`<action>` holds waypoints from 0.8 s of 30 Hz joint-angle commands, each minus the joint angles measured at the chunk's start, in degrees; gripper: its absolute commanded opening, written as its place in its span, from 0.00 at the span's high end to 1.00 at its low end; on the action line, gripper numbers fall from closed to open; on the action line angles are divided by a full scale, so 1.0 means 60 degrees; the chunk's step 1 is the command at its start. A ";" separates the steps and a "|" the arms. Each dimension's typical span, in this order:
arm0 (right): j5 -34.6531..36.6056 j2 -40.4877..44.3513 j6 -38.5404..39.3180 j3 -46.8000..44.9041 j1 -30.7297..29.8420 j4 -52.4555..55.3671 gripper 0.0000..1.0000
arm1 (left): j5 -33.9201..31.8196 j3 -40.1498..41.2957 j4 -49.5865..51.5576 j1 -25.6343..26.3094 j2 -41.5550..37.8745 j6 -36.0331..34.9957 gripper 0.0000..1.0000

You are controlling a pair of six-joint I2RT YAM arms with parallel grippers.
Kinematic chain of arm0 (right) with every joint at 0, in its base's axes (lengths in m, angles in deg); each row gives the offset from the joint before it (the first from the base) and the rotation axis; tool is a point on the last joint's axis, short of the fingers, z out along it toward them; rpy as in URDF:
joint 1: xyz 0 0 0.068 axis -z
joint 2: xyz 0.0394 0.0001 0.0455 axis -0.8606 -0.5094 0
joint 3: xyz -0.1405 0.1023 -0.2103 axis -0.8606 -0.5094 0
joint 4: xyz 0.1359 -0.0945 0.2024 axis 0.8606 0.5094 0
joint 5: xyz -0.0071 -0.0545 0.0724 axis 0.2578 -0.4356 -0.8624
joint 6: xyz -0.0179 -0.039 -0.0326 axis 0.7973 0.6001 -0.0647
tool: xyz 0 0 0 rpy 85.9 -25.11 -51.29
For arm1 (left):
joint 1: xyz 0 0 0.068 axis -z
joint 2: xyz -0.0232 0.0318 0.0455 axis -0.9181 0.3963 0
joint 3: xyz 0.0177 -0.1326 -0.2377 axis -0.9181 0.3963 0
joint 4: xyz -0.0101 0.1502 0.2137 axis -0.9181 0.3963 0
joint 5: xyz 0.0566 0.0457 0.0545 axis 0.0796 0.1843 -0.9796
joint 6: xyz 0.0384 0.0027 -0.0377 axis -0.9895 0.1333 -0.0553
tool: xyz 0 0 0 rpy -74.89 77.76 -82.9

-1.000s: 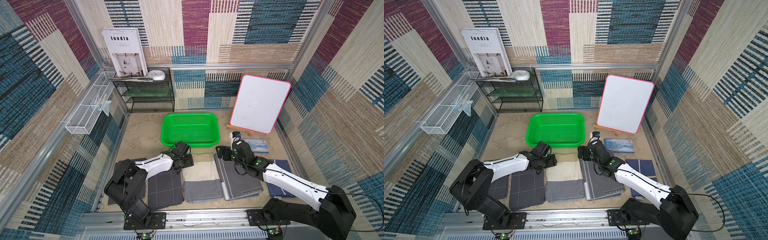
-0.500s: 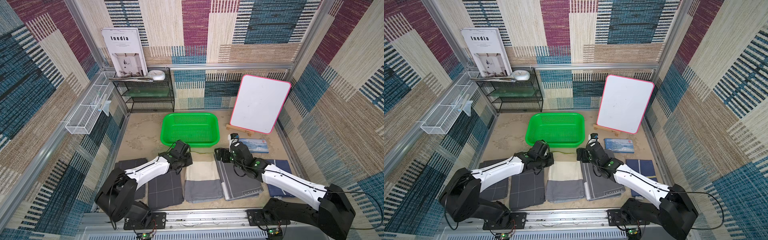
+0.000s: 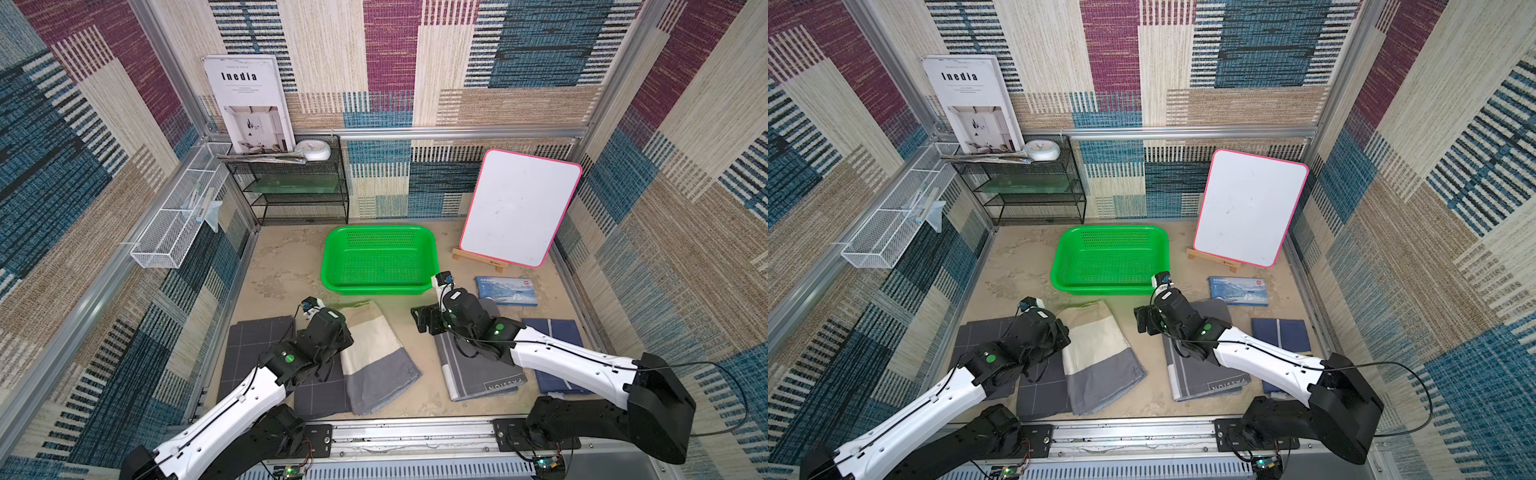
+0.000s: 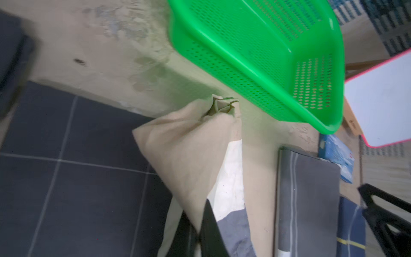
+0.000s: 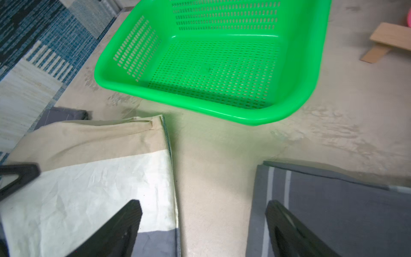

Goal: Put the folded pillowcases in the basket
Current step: Adjust the pillowcase at the center of the board.

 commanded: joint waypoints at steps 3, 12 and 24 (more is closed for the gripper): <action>-0.0224 -0.0471 0.0451 0.0302 -0.0518 0.0714 0.08 | -0.0979 0.0734 0.0323 -0.0310 -0.0048 0.0688 1.00; -0.1252 -0.1496 -0.0351 0.0318 -0.1400 0.2526 0.11 | -0.0947 0.1042 -0.0225 -0.0677 0.0910 0.0631 1.00; -0.2636 -0.2696 -0.0378 0.0354 -0.1841 0.2282 0.14 | -0.0656 0.1383 -0.0661 -0.0783 0.1143 0.0624 1.00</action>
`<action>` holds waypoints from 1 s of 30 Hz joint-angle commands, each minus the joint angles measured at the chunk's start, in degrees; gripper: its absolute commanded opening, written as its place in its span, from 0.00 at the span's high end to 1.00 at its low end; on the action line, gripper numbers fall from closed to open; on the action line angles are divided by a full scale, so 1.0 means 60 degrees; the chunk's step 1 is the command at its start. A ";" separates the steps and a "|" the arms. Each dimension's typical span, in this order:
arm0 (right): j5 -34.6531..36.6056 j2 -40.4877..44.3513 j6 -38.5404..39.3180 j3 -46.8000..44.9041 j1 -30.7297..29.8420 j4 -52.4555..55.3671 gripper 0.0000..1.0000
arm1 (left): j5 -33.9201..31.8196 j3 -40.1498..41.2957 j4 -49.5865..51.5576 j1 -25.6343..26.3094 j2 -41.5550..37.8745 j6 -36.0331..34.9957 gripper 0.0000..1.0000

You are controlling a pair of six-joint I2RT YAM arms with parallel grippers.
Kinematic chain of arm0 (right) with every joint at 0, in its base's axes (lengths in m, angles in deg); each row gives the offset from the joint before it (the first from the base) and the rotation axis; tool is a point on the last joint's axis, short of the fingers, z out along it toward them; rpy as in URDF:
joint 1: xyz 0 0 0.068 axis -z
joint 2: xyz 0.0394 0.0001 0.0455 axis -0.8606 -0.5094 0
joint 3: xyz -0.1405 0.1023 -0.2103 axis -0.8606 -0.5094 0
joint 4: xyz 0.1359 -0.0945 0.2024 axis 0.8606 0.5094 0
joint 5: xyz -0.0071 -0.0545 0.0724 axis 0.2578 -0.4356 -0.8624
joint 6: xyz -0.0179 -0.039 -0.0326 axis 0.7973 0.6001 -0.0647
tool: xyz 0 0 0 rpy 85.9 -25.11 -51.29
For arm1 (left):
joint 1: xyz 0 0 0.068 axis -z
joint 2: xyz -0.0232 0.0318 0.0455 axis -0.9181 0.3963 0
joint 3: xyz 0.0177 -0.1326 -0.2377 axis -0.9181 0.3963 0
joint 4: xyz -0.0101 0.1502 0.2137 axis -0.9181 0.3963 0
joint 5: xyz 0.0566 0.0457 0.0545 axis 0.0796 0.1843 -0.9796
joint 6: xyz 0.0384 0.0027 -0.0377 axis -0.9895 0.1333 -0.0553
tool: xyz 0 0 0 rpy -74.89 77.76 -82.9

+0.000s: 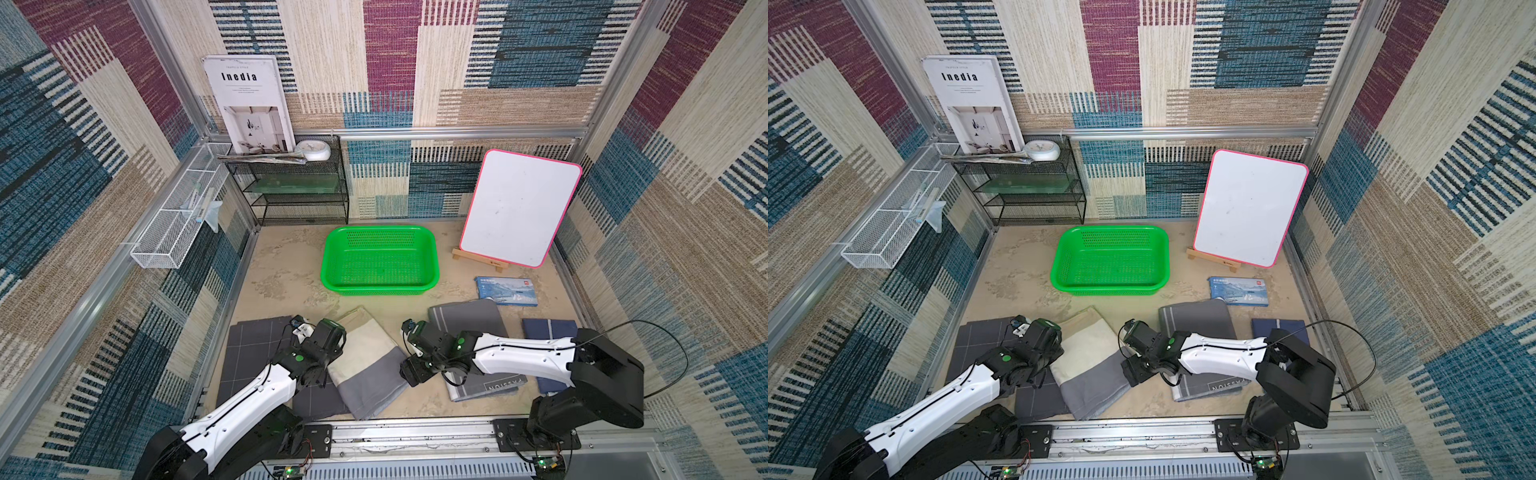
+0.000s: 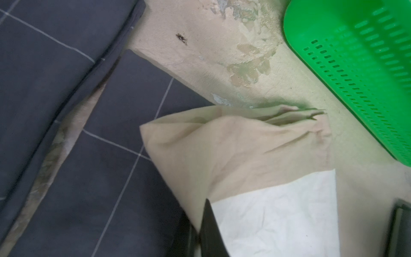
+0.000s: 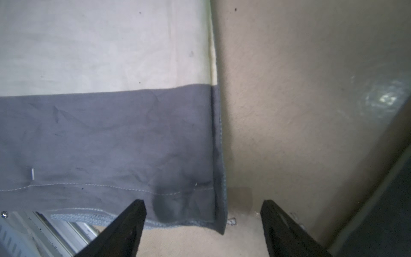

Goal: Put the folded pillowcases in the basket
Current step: Adjust the pillowcase at the center of the board, then pick up the pillowcase at the center of the board.

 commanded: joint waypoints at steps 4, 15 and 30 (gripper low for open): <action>-0.0281 -0.0707 -0.0170 0.0275 -0.0047 0.0034 0.14 | 0.0059 0.0231 -0.0291 -0.0011 -0.0098 -0.0041 1.00; -0.0546 -0.2148 0.0299 0.1163 -0.0289 0.0698 0.44 | 0.0278 0.0429 -0.0560 -0.0012 -0.0079 -0.0077 1.00; 0.1366 -0.1533 0.0477 0.2444 -0.0300 0.1578 1.00 | 0.0551 0.0072 -0.0582 -0.0011 -0.0805 -0.0238 1.00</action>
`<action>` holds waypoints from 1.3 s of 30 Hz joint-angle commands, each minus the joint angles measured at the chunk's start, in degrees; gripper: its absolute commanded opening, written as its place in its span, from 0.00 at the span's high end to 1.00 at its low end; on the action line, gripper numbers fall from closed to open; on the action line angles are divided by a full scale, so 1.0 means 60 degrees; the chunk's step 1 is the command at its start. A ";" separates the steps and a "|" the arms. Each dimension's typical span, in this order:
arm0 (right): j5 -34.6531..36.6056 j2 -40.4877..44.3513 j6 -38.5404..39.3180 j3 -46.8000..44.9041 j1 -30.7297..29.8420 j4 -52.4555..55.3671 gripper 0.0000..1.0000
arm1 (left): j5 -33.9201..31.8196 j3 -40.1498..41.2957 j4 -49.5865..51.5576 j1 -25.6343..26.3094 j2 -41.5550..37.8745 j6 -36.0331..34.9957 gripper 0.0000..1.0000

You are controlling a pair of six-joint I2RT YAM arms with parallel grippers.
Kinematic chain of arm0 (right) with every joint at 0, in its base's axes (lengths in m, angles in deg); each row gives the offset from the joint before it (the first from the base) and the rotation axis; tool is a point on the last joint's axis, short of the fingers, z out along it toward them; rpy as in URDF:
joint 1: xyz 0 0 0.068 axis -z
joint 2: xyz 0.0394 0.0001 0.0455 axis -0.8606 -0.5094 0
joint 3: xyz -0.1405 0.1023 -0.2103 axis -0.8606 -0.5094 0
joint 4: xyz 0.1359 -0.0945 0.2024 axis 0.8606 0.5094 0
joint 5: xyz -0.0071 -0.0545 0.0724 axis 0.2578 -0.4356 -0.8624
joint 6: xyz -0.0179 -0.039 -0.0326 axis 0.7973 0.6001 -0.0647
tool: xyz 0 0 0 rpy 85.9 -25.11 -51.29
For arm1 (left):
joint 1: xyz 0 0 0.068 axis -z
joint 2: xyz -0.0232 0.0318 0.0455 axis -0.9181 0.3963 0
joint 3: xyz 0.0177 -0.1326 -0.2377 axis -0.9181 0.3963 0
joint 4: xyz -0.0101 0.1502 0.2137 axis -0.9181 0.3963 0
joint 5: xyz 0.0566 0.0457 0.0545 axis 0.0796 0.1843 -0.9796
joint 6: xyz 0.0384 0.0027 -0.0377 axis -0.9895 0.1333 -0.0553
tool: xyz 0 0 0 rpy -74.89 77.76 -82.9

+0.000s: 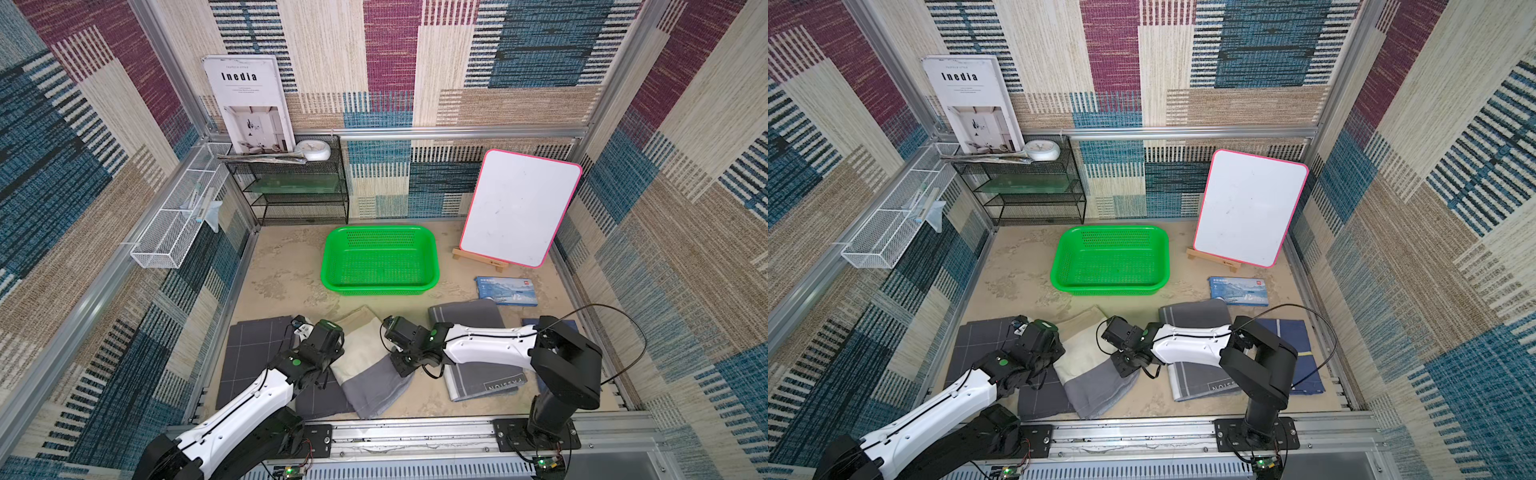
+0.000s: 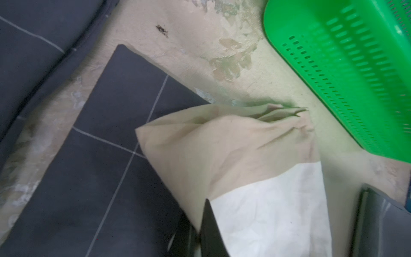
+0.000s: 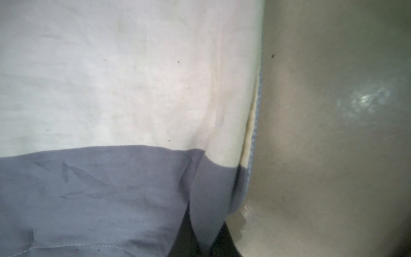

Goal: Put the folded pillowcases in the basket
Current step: Pick up the pillowcase at the center of the board.

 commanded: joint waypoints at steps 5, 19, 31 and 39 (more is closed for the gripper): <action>0.1247 0.0539 0.0616 0.0734 0.0000 0.1261 1.00 | 0.0114 -0.0436 0.0221 -0.0012 -0.0803 -0.0345 1.00; 0.3678 0.1174 0.1575 0.2958 0.0015 0.2675 1.00 | 0.0276 -0.2185 0.0417 -0.0005 -0.1059 -0.1137 1.00; 0.5232 0.0161 0.3854 0.5842 0.0850 0.2396 1.00 | -0.0308 -0.3817 -0.0296 -0.0018 0.0181 -0.1842 1.00; 0.5188 -0.1177 0.5257 0.7393 0.2215 0.1736 1.00 | -0.0654 -0.4766 -0.1400 -0.0230 0.2288 -0.2125 1.00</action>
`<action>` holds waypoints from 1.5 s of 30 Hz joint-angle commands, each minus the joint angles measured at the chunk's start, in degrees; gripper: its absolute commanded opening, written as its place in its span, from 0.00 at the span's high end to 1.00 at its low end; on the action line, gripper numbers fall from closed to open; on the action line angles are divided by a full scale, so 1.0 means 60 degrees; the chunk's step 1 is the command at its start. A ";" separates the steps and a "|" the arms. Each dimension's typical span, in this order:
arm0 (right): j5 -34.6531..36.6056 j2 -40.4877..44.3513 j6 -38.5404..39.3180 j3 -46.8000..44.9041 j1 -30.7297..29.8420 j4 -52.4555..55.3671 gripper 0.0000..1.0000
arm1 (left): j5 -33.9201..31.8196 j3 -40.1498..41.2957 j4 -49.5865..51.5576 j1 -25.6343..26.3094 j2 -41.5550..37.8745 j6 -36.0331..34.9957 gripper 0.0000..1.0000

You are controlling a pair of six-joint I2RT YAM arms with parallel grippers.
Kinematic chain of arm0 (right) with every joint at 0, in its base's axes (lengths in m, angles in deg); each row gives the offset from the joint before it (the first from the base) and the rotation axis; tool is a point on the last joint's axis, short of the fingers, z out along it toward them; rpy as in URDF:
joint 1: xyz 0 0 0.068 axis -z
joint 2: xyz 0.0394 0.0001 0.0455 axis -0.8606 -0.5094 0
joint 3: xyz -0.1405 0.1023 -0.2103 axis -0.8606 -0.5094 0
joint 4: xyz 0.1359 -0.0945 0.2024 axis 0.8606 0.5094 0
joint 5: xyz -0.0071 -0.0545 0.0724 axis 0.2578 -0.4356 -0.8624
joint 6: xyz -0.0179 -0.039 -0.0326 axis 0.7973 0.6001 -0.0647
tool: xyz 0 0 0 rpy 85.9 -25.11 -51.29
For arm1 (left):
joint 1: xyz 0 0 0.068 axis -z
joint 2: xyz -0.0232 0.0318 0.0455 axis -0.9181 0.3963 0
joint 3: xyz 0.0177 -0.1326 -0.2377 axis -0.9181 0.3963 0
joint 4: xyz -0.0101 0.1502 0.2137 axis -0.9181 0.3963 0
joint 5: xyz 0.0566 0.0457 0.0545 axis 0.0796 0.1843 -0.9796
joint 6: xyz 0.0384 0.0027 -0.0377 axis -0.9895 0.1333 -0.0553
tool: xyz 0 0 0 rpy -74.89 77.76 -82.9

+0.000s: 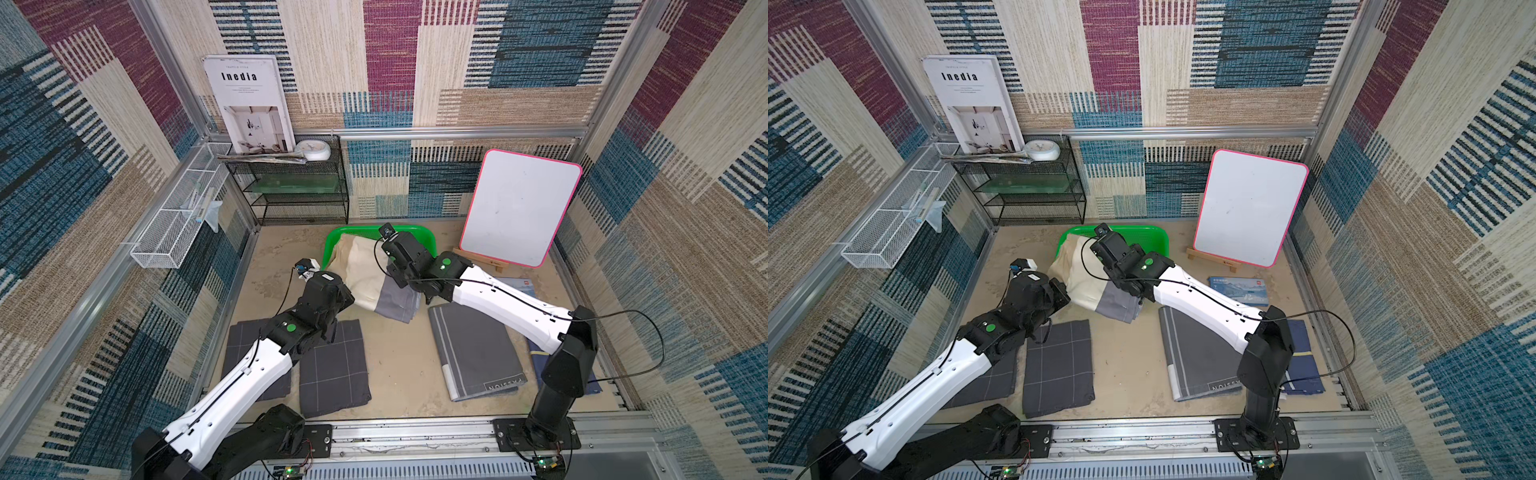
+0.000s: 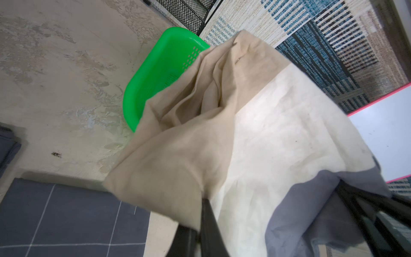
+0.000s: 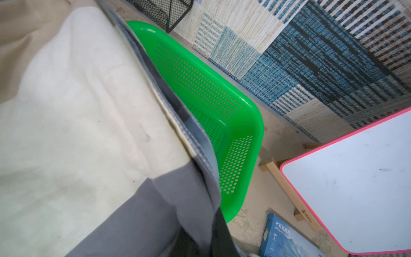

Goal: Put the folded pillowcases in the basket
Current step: Pick up the pillowcase at the center of the board, then place the pillowcase in the basket.

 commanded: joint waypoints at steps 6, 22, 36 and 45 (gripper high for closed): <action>-0.0612 -0.1532 0.1638 0.1617 0.1024 -0.0993 1.00 | 0.0031 -0.0697 -0.1535 -0.0664 0.1885 -0.0223 1.00; -0.1993 -0.4395 0.2543 0.4204 0.2174 -0.0846 1.00 | 0.1163 -0.1943 -0.3011 -0.1473 0.5538 0.0246 1.00; -0.2374 -0.5334 0.2367 0.4206 0.2669 -0.0944 1.00 | 0.1893 -0.2667 -0.2861 -0.1507 0.7079 0.0610 1.00; -0.2513 -0.5812 0.2339 0.4447 0.2732 -0.0982 0.70 | 0.2055 -0.2740 -0.2609 -0.1492 0.7097 0.0627 0.70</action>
